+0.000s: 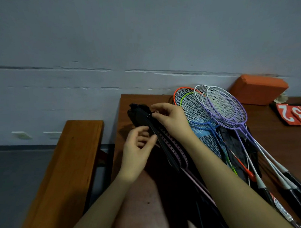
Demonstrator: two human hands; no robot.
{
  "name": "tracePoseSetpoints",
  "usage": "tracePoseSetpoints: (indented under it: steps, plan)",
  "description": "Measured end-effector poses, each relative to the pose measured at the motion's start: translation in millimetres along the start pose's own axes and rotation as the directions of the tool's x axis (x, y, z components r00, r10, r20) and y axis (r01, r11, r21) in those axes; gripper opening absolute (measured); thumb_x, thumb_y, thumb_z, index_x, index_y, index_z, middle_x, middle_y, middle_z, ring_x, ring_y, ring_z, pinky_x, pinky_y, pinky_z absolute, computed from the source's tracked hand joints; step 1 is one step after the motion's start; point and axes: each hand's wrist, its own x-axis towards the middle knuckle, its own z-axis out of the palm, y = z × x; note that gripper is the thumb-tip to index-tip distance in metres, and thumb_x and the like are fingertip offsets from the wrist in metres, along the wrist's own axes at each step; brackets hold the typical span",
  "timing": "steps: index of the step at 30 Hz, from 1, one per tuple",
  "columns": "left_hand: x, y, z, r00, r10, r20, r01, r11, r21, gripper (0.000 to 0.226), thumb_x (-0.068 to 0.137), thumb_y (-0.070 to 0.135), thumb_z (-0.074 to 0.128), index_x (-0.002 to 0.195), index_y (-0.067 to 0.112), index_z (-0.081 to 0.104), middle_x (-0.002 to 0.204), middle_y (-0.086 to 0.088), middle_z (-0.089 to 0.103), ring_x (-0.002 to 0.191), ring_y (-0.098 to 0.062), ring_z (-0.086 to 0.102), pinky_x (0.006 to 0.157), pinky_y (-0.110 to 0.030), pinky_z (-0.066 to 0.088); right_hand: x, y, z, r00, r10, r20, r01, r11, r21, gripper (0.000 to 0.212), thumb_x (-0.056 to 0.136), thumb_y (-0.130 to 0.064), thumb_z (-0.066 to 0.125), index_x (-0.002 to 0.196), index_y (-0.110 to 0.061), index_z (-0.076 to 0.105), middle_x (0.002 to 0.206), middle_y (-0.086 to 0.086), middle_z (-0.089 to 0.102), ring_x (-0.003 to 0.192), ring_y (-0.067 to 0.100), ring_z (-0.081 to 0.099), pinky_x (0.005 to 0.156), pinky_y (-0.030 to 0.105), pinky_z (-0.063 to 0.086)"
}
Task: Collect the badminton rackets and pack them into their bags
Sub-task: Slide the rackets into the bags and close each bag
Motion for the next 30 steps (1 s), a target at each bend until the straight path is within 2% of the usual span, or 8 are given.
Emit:
tracePoseSetpoints:
  steps: [3,6,9,11,18,21,24,30]
  plan:
    - [25,0,-15,0.975,0.217,-0.053,-0.193,0.936,0.295,0.036,0.089,0.024,0.058,0.125,0.026,0.051,0.124,0.006,0.045,0.115,-0.007,0.044,0.098,-0.026,0.038,-2,2,-2,0.984,-0.165,0.065,0.175,0.966,-0.19,0.012,0.08,-0.011,0.067,0.088,-0.014,0.073,0.087,0.0,0.067,0.081,0.013,0.063,0.079,0.03,0.05]
    - [49,3,-25,0.954,0.268,0.132,-0.297,0.801,0.52,0.039,0.089,0.037,0.044,0.127,0.03,0.052,0.14,0.008,0.04,0.134,-0.012,0.026,0.105,-0.034,0.018,-5,6,-3,0.945,-0.319,0.066,0.324,0.899,-0.295,0.01,0.078,-0.017,0.066,0.085,-0.019,0.073,0.084,-0.005,0.068,0.079,0.013,0.064,0.075,0.047,0.05]
    - [61,2,-32,0.921,0.235,0.311,-0.37,0.778,0.508,0.036,0.093,0.038,0.04,0.127,0.035,0.05,0.142,0.015,0.038,0.14,-0.006,0.014,0.108,-0.034,0.006,-12,11,-6,0.917,-0.399,-0.002,0.368,0.848,-0.382,0.011,0.079,-0.015,0.067,0.086,-0.019,0.074,0.084,-0.007,0.07,0.078,0.014,0.065,0.073,0.05,0.045]
    - [64,-2,-33,0.901,0.272,0.337,-0.418,0.749,0.514,0.032,0.095,0.031,0.046,0.126,0.038,0.051,0.14,0.018,0.038,0.14,-0.006,0.013,0.108,-0.038,0.004,-17,13,-8,0.905,-0.423,-0.033,0.372,0.829,-0.417,0.011,0.079,-0.017,0.066,0.087,-0.019,0.074,0.085,-0.007,0.07,0.079,0.015,0.065,0.074,0.048,0.042]
    - [77,-6,-15,0.898,0.37,0.237,-0.439,0.754,0.489,0.03,0.086,0.041,0.045,0.111,0.039,0.062,0.124,0.027,0.043,0.131,-0.002,0.023,0.104,-0.044,0.011,-29,20,-26,0.876,-0.478,-0.065,0.384,0.772,-0.506,0.019,0.083,-0.031,0.058,0.087,-0.021,0.074,0.083,-0.007,0.069,0.076,0.015,0.062,0.073,0.031,0.029]
    - [85,-7,-4,0.907,0.382,0.18,-0.418,0.758,0.501,0.028,0.085,0.041,0.047,0.105,0.038,0.066,0.119,0.026,0.049,0.128,0.0,0.028,0.104,-0.045,0.012,-41,29,-42,0.883,-0.459,-0.095,0.358,0.792,-0.494,0.019,0.082,-0.029,0.059,0.087,-0.02,0.075,0.083,-0.006,0.07,0.078,0.009,0.057,0.071,0.033,0.031]
    - [92,-6,10,0.906,0.39,0.162,-0.415,0.751,0.514,0.024,0.087,0.038,0.051,0.105,0.035,0.067,0.124,0.016,0.057,0.131,-0.006,0.032,0.104,-0.041,0.01,-54,39,-60,0.9,-0.42,-0.12,0.314,0.813,-0.49,0.019,0.082,-0.028,0.059,0.086,-0.018,0.075,0.083,-0.004,0.07,0.08,0.009,0.057,0.069,0.034,0.034]
    - [100,3,35,0.909,0.385,0.16,-0.405,0.724,0.559,0.023,0.092,0.031,0.053,0.11,0.031,0.065,0.13,0.009,0.055,0.135,-0.013,0.031,0.107,-0.039,0.006,-87,58,-92,0.925,-0.338,-0.174,0.213,0.84,-0.498,0.017,0.081,-0.027,0.063,0.084,-0.017,0.075,0.081,-0.005,0.069,0.077,0.011,0.06,0.067,0.038,0.038]
